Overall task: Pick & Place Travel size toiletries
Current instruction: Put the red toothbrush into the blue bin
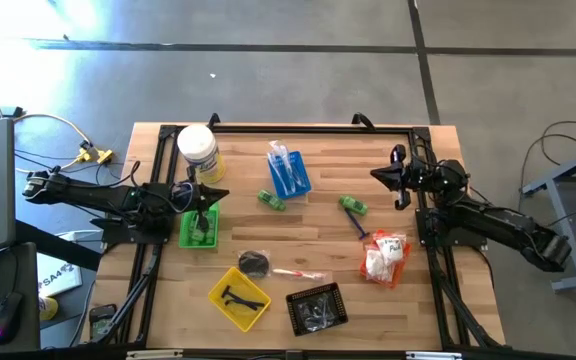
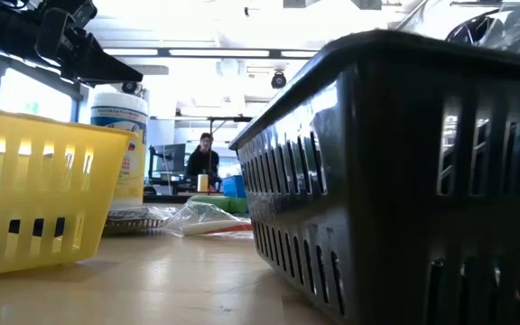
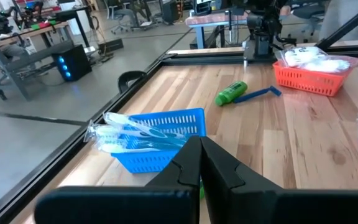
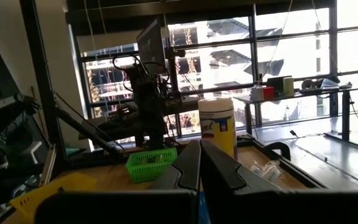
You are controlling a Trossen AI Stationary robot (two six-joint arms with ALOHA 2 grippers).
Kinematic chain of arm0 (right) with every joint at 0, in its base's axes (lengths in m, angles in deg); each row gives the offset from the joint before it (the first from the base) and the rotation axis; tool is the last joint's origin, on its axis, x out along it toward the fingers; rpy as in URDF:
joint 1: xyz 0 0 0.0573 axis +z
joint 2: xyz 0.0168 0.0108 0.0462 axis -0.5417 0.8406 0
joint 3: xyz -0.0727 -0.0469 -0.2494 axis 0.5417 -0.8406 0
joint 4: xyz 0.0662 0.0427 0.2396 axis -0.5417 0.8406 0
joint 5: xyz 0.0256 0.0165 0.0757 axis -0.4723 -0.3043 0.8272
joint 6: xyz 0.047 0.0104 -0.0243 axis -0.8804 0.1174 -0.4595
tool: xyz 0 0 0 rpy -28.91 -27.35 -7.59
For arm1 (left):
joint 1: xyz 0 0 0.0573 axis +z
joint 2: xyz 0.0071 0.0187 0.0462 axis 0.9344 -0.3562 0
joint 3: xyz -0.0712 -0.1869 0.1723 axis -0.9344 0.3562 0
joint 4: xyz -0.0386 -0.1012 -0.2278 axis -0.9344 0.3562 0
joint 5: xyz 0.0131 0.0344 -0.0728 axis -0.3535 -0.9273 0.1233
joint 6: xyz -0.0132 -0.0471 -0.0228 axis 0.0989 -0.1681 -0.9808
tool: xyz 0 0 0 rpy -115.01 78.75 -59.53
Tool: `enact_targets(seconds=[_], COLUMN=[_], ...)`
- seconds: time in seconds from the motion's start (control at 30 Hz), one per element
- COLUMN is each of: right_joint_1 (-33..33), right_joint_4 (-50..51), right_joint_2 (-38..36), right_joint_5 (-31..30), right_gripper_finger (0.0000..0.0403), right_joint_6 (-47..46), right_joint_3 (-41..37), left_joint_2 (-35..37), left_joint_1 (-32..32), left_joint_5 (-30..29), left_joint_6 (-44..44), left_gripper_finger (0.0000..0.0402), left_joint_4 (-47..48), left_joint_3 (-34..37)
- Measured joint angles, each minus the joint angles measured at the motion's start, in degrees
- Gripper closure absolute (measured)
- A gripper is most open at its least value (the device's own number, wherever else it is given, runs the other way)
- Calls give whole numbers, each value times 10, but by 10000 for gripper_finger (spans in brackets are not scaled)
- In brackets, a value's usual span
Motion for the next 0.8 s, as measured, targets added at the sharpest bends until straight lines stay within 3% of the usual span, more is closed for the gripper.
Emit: enact_targets(seconds=[0.63, 0.8], right_joint_1=[-8, -8], right_joint_4=[7, 13], right_joint_2=[0, 0], right_joint_5=[22, 19], right_gripper_finger=[401, 401], right_joint_6=[-4, -3], right_joint_3=[-2, -2], left_joint_2=[0, 0], left_joint_1=[0, 0], left_joint_5=[0, 0], left_joint_6=[-3, -46], left_gripper_finger=[401, 402], left_joint_4=[-5, -6], left_joint_3=[0, 0])
